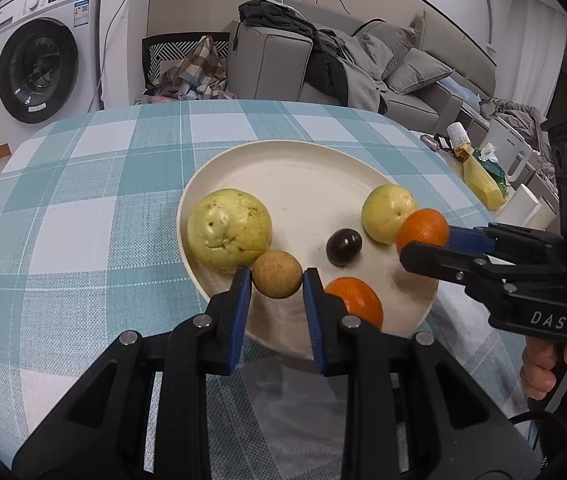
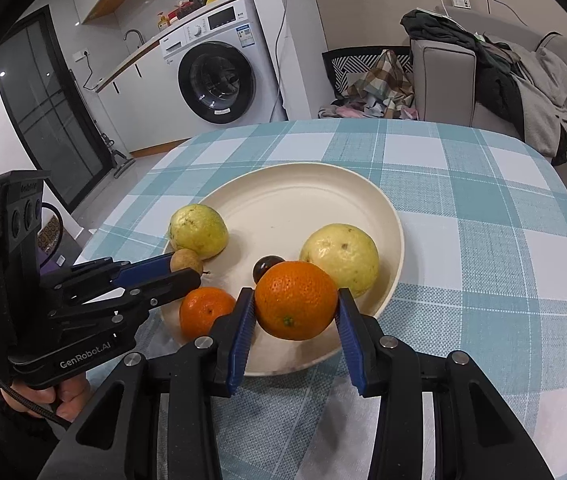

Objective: Organize fruits
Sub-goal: 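Open both tools to release the tan fruit and the orange onto the plate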

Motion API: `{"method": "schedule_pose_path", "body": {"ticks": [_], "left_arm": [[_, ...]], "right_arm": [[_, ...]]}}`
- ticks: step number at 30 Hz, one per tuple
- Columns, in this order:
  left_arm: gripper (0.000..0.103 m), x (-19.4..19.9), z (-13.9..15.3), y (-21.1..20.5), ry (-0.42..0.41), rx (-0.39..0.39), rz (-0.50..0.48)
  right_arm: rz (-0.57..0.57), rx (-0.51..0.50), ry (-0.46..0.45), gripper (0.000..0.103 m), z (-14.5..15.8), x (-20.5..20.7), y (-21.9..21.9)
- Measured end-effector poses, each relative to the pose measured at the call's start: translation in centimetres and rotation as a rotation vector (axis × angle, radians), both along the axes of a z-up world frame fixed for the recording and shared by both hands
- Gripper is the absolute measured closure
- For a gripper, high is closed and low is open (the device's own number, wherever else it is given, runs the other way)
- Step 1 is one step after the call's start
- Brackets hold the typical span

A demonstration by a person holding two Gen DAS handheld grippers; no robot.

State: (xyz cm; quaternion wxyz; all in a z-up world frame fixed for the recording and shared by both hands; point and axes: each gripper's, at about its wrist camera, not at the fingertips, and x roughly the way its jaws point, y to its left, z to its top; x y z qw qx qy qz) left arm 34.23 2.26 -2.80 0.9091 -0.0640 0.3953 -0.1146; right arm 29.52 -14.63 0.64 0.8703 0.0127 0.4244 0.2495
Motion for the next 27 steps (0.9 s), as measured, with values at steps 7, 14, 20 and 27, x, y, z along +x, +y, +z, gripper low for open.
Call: {"method": "schedule_pose_path", "body": {"ticks": [7,14,20,27], "left_arm": [[0.079,0.0,-0.1,0.0,-0.016,0.015,0.001],[0.079,-0.4,0.2,-0.1,-0.031,0.021,0.003],[0.079,-1.4,0.9,-0.3,-0.052,0.049,0.014],[0.058,-3.1,2.0,-0.2,-0.059,0.063,0.039]], "right_arm": [[-0.028,-0.014,0.010,0.062,-0.4,0.6,0.2],[-0.026,-0.026,0.018,0.062,-0.6,0.4,0.3],[-0.019,-0.009,0.009,0.060,-0.4,-0.2,0.0],[-0.011,-0.012,-0.040,0.047,0.7,-1.7,-0.2]]}}
